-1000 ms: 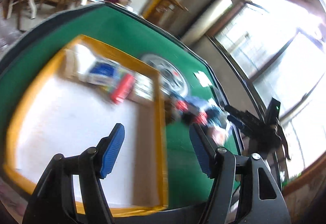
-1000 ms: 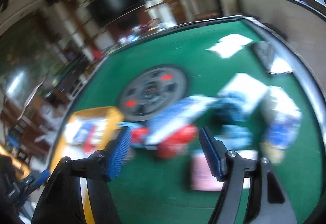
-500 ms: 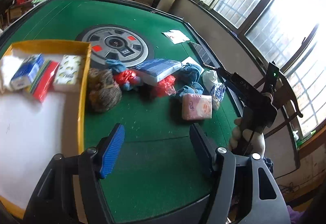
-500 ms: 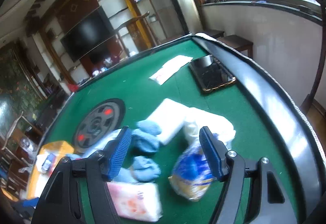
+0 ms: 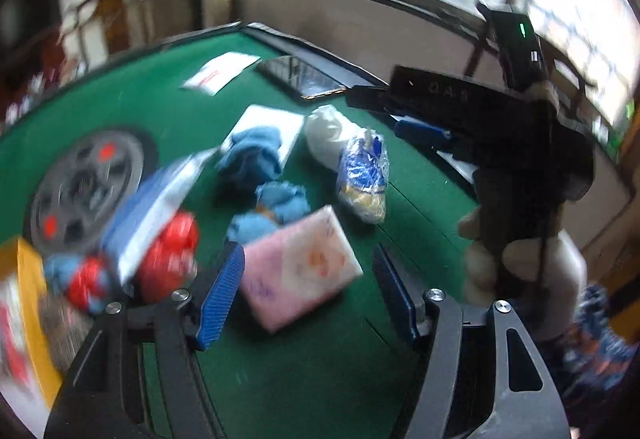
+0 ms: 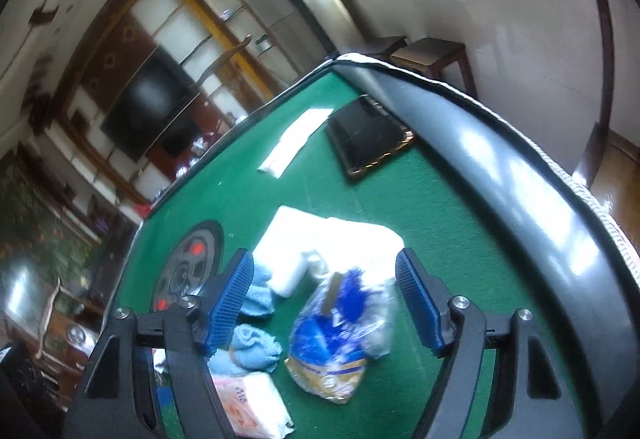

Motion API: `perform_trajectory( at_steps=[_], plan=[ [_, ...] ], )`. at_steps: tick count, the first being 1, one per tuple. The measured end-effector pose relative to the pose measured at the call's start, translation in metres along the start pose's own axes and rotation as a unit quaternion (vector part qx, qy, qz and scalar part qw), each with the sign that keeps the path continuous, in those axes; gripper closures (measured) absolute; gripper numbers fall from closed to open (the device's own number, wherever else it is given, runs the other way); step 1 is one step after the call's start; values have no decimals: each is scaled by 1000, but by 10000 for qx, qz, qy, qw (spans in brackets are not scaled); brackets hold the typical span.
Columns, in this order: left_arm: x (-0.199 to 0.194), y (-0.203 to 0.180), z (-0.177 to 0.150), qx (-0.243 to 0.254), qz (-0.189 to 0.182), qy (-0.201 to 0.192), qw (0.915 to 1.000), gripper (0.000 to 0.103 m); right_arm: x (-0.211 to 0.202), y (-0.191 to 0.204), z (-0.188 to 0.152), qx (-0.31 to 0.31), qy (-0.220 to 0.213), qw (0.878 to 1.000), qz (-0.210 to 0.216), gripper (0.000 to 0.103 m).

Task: Organize soft objects
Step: 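Grasp the pink tissue pack with the left tool and carry it to the box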

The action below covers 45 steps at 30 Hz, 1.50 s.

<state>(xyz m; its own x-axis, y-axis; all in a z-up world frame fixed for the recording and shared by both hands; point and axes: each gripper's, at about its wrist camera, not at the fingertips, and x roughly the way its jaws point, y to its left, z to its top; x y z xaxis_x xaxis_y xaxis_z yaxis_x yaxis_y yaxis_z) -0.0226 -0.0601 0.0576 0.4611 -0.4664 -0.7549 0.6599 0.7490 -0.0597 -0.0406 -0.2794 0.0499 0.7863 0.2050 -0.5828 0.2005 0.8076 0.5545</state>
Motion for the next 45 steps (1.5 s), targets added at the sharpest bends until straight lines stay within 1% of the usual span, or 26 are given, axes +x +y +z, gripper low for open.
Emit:
perform_trajectory(
  at_steps=[1,2,3,5,6,9,12,14,16,19,23,25,26,28,29,30,31,32,33,36,38,43,45],
  plan=[
    [9,-4,3,262,82,78,9996,37,0,-3,1,70,-1,10000,-20,34],
    [17,-7,4,394,94,195,9990,36,1,-6,2,133,10,9999,-50,33],
    [27,-8,2,478,67,357,9982,33,2,-9,2,187,35,9998,-74,33],
    [39,-11,-3,567,89,588,9966,32,4,-11,2,233,81,9996,-97,33],
    [40,-11,-6,534,8,603,9968,32,4,-11,2,224,104,9996,-103,33],
    [27,-11,-12,167,-582,788,9950,33,6,-9,2,145,140,9997,-119,33],
    [7,-17,-20,150,-772,718,9943,33,10,-11,4,173,234,9995,-88,33],
    [-5,-18,-25,146,-791,617,9948,33,11,-13,4,217,281,9993,-85,33],
    [-12,-23,-29,277,-703,518,9958,32,12,-14,4,242,301,9992,-80,33],
    [-7,-29,-33,460,-636,617,9950,32,12,-15,3,253,306,9992,-92,33],
    [6,-42,-38,857,-249,582,9943,29,13,-17,3,268,336,9990,-115,33],
    [14,-46,-39,924,4,576,9941,29,14,-17,3,259,354,9990,-130,33],
    [18,-48,-41,941,91,608,9937,29,14,-17,3,257,361,9989,-140,33],
    [20,-52,-45,1005,214,545,9932,29,17,-17,4,265,385,9988,-148,33],
    [20,-51,-45,950,188,504,9940,29,17,-18,4,265,392,9988,-157,33],
    [21,-48,-45,837,134,538,9949,31,17,-18,4,266,400,9987,-172,33],
    [23,-41,-41,632,27,592,9962,37,18,-19,4,270,407,9986,-178,33],
    [22,-38,-41,512,-21,586,9970,39,18,-19,3,273,413,9986,-183,33],
    [21,-33,-39,416,-31,574,9975,44,19,-19,3,270,417,9986,-194,33],
    [10,-20,-40,121,-8,486,9987,45,20,-20,3,261,451,9984,-212,33],
    [-3,-9,-41,-154,-89,376,9991,45,22,-20,2,241,499,9982,-234,33],
    [-52,8,-53,-615,-82,-9,9981,44,32,-14,-4,92,759,9968,-230,33],
    [-67,14,-63,-782,-66,-92,9969,44,36,-7,-8,-99,833,9959,-330,33]
  ],
)
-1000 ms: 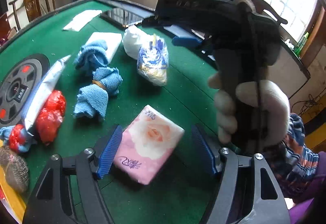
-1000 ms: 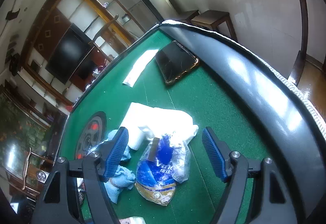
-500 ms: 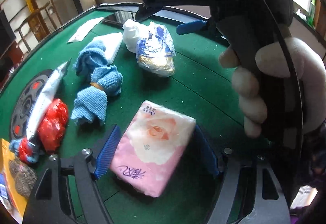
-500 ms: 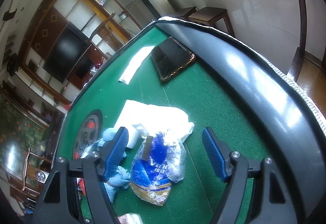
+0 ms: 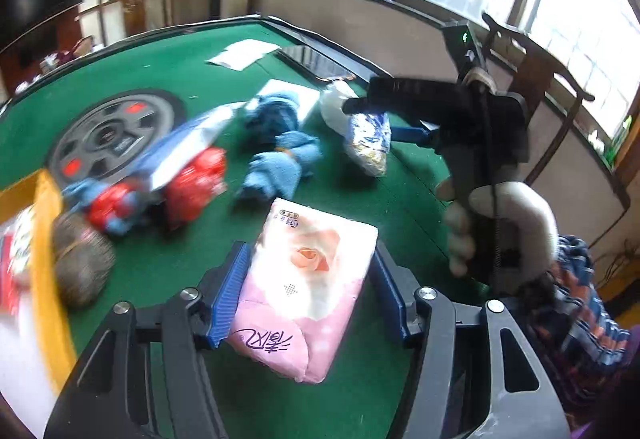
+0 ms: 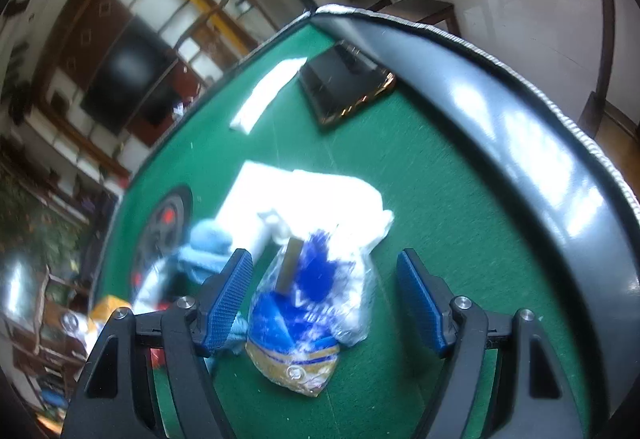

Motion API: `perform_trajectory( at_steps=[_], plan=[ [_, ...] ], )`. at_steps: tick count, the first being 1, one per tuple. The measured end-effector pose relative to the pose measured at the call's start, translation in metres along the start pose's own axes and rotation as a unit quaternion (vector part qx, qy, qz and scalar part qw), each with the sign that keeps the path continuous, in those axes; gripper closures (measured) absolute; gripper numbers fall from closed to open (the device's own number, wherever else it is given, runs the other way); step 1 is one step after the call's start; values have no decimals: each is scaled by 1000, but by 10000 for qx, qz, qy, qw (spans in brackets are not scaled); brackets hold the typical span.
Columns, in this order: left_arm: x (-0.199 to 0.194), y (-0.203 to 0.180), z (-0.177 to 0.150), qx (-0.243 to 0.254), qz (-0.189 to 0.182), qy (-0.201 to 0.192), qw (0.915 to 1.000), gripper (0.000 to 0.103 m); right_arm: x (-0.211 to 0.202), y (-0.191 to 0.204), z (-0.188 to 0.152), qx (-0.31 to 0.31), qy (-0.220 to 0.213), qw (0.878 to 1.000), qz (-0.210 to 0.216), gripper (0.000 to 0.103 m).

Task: Organize soft objects
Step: 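Grasp the pink tissue pack with the left tool and carry it to the box, then release the pink pack into the yellow box while the right tool drops the bagged tissue roll in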

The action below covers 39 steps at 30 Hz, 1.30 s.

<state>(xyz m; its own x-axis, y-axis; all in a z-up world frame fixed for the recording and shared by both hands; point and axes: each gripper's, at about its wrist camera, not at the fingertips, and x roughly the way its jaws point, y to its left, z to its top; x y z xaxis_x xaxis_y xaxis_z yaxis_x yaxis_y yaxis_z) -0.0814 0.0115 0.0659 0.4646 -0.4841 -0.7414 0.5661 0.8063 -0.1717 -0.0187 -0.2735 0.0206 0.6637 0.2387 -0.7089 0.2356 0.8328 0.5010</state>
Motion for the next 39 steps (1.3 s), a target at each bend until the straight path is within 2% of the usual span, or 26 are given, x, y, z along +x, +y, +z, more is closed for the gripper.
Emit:
perform_trajectory(
  at_steps=[5,8,9,12,16,19,22,25,28,32,34,37,39],
  plan=[
    [-36,35,-23,-618,199,-176,9977,44,4,18,-10,-515,19,9978,-410,34],
    [-56,63,-32,-1001,439,-331,9935,44,2,22,-16,-646,87,9965,-521,56],
    [-66,75,-36,-1140,531,-400,9913,44,2,23,-18,-643,121,9961,-597,57],
    [-85,105,-46,-1494,761,-585,9841,44,-6,22,-25,-637,236,9965,-497,58],
    [-103,140,-65,-1916,882,-749,9746,44,-29,27,-35,-629,264,9972,-293,58],
    [-108,169,-80,-2344,931,-751,9648,44,-47,45,-44,-811,275,9963,-6,58],
    [-103,192,-91,-2791,843,-621,9545,44,-57,81,-55,-1179,296,9922,287,58],
    [-100,209,-98,-3041,826,-505,9477,44,-53,120,-68,-1553,472,9846,645,58],
    [-91,223,-101,-3297,815,-411,9397,44,-39,167,-90,-1963,832,9712,1067,58],
    [-84,240,-93,-3516,919,-427,9307,43,-17,222,-127,-2400,1265,9521,1410,58],
    [-77,245,-89,-3573,957,-447,9280,41,-8,248,-144,-2621,1399,9429,1504,58],
    [-71,253,-92,-3847,722,-340,9196,41,6,281,-167,-2911,1561,9321,1486,58],
    [-74,256,-98,-3966,579,-427,9152,40,15,294,-178,-3048,1642,9273,1422,58]
  ],
)
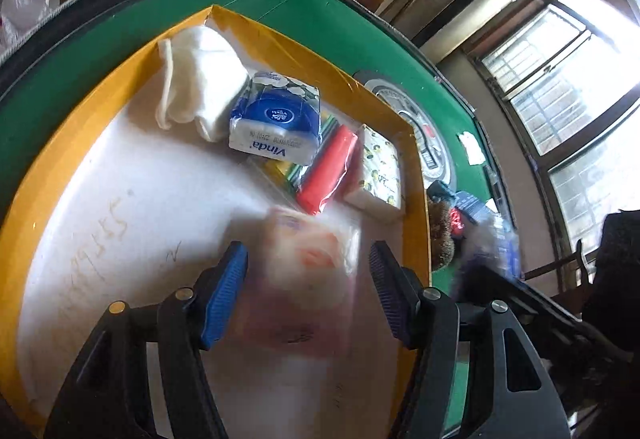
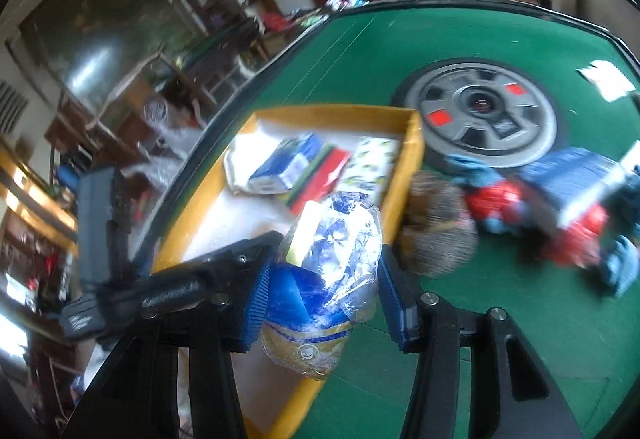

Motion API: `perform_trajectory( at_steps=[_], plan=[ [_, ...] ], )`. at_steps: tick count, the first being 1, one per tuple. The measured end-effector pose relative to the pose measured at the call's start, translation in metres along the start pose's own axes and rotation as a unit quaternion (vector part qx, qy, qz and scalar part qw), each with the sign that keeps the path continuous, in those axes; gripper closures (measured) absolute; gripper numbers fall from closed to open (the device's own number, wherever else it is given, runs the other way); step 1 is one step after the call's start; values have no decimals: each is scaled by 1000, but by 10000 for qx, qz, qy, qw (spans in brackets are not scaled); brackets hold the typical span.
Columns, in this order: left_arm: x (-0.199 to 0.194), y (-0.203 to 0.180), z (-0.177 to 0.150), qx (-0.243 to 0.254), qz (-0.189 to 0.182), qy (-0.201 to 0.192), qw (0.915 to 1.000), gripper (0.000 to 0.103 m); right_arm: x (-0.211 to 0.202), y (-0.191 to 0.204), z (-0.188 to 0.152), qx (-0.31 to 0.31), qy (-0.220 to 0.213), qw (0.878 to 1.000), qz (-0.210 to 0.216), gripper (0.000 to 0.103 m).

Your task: Organize soft objects

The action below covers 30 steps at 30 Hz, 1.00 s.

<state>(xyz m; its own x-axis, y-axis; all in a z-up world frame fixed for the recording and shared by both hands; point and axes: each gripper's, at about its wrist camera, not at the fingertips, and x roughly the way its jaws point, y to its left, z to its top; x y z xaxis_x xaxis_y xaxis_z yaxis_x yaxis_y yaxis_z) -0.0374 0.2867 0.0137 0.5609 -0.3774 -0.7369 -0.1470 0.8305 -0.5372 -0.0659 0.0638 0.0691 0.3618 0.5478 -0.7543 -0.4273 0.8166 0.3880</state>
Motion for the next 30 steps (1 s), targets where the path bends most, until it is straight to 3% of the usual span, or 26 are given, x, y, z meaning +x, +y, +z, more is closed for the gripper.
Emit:
perform_trajectory(
  at_steps=[7,9,16,21,25,30],
  plan=[
    [-46,29,-10,-378,-156,-560,9976,32,33,25,9,-357,198,9975,-584,51],
    [-55,34,-13,-430,-186,-683,9966,32,39,27,10,-381,225,9972,-607,44],
    [-69,37,-22,-516,-284,-837,9948,32,18,26,12,-339,-50,9975,-620,42],
    [-83,26,-31,-352,-342,-947,9943,32,-30,-23,8,31,-497,9955,-812,42],
    [-84,7,-42,-93,-358,-1024,9941,31,-70,-97,3,703,-768,9847,-1397,42],
    [-66,-30,-53,458,-405,-851,9945,31,-95,-160,-1,1357,-852,9723,-1700,42]
  ],
)
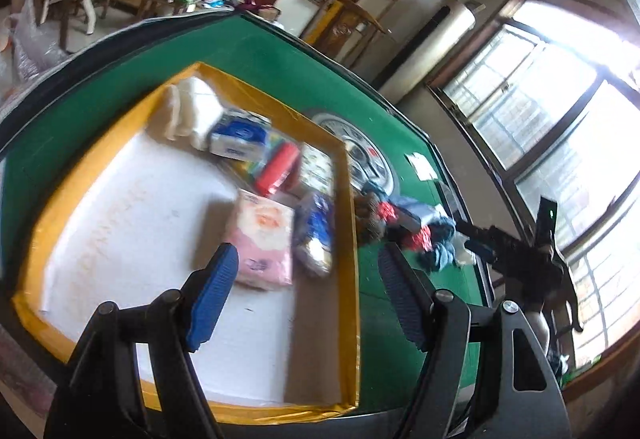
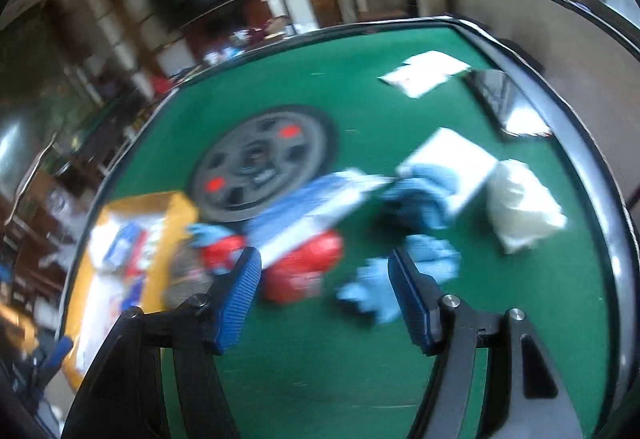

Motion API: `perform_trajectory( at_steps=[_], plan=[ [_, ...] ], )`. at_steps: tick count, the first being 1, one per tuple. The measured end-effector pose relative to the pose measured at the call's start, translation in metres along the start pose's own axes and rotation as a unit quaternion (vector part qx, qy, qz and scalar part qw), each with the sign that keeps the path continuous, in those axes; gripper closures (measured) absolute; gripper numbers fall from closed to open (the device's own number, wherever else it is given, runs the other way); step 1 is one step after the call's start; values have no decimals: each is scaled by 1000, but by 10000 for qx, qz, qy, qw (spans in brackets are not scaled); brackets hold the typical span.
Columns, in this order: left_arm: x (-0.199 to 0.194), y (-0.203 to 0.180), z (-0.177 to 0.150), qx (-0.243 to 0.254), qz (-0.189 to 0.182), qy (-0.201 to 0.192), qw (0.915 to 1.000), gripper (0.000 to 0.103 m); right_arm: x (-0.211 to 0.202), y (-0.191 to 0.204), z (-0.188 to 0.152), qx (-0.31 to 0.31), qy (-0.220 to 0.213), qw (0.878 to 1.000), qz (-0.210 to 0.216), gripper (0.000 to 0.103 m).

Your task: Organize soft objects

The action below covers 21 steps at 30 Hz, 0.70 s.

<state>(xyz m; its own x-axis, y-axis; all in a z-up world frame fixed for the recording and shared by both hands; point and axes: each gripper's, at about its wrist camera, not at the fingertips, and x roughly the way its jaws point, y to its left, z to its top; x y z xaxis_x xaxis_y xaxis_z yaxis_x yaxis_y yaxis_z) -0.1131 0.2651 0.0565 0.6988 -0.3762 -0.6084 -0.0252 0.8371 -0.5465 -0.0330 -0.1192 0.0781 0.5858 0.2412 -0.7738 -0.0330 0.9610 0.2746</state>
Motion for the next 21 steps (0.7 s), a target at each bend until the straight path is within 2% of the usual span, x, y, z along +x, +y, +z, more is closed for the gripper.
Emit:
perform_trajectory(
  at_steps=[4,7,10,13,15,16,17,18,21],
  plan=[
    [12,-19,-5,231,-69,192,9995,31,13,8,10,-111,109,9998,76,42],
    [13,-27,-6,321,-56,224,9992,31,36,18,20,-100,360,9993,99,42],
    [8,-30,-8,357,-13,192,9992,31,68,17,31,255,727,9970,60,42],
    [5,-30,-8,352,46,152,9993,31,96,13,40,733,967,9921,309,42],
    [4,-30,-7,357,95,134,9992,31,104,13,42,829,978,9906,470,43],
    [3,-29,-7,360,100,134,9992,31,104,13,43,840,940,9900,630,47],
    [3,-30,-8,367,99,136,9992,31,101,12,43,832,850,9903,722,63],
    [3,-31,-8,382,104,136,9991,31,98,11,42,806,804,9904,786,72],
    [7,-33,-8,392,100,173,9990,31,85,4,34,834,930,9830,1345,80]
  ],
)
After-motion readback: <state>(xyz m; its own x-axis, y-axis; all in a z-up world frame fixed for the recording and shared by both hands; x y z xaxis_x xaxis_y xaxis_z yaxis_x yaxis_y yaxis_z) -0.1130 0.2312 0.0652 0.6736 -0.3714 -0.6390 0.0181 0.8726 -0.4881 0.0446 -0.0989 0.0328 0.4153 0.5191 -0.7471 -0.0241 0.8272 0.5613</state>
